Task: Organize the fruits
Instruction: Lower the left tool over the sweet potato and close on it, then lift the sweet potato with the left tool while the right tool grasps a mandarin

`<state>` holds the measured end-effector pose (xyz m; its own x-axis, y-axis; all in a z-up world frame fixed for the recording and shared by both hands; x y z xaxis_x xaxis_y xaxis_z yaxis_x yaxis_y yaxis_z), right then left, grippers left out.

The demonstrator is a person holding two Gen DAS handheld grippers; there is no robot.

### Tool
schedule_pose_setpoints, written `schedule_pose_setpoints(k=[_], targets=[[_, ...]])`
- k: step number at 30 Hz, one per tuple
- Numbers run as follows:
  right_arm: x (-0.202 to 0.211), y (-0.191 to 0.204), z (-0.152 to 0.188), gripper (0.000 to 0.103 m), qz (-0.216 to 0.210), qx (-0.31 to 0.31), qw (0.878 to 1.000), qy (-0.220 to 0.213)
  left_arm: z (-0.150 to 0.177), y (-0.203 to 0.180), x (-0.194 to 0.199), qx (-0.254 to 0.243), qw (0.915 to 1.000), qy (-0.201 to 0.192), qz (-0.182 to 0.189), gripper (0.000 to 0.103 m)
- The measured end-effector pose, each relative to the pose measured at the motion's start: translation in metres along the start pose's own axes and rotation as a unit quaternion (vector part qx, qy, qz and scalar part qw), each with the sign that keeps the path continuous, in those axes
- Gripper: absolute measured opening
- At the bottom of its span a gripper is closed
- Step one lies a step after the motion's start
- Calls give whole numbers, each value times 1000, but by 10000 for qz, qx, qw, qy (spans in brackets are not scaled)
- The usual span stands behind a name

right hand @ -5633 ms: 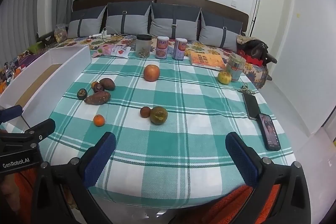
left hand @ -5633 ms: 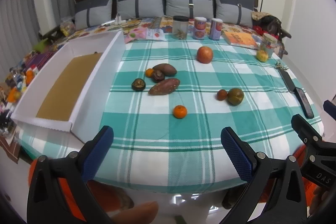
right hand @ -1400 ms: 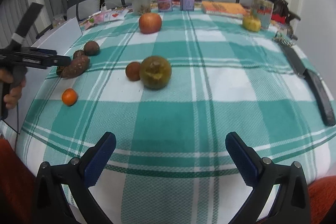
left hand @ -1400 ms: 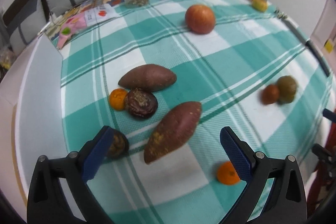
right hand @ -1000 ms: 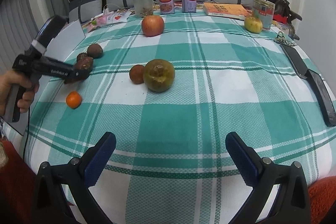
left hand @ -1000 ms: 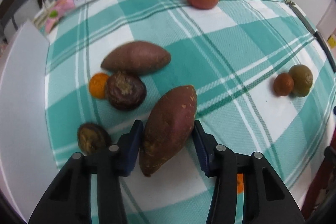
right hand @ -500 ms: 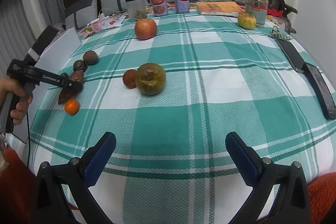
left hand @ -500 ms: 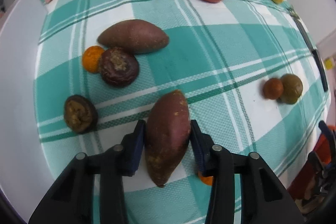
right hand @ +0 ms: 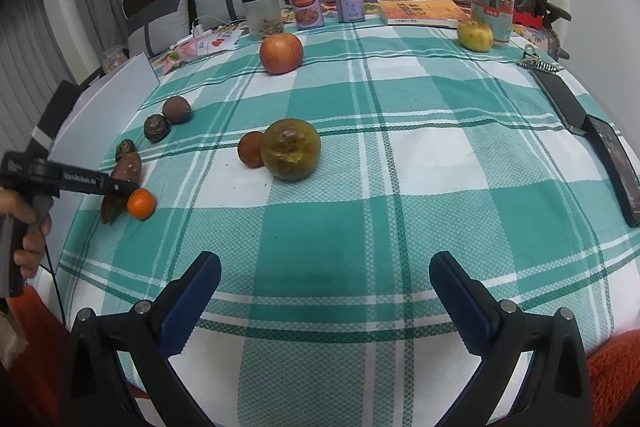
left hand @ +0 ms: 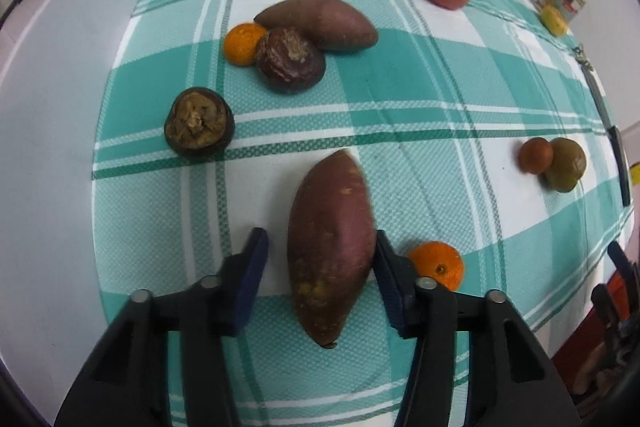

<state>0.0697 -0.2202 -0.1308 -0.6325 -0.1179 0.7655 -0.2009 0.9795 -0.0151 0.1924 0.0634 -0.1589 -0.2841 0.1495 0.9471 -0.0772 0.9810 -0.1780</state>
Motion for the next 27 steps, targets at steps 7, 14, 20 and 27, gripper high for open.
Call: schedule_pose_setpoints(k=[7,14,20,27], targets=[[-17,40,-17,101,-1760,330,9837,154,26,20,20,557,9972,-134,486,40],[-74,130,-82,66,-2212,1539,9604,715,46,35,43,841,9945,-266,562,40],[-120,159,-101,36,-1951,1815,9503,1613,51,39,42,841,9954,-372,274,40],[-103,152,-116,30,-1992,1745,9495,1682,54,34,58,701,9943,-801,73,40]])
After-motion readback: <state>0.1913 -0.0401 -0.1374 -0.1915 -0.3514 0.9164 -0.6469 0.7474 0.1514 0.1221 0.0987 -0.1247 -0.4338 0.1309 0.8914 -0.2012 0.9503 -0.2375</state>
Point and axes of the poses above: each gripper's, at about its wrist camera, not at the fingertips, and x roughly against the way its jaws point, y to its left, z to its underside, the point moved 1 cm from there along -x, roughly the way its jaws point, and after that the axes turned 14 degrees about x, right-handed, at the moved point
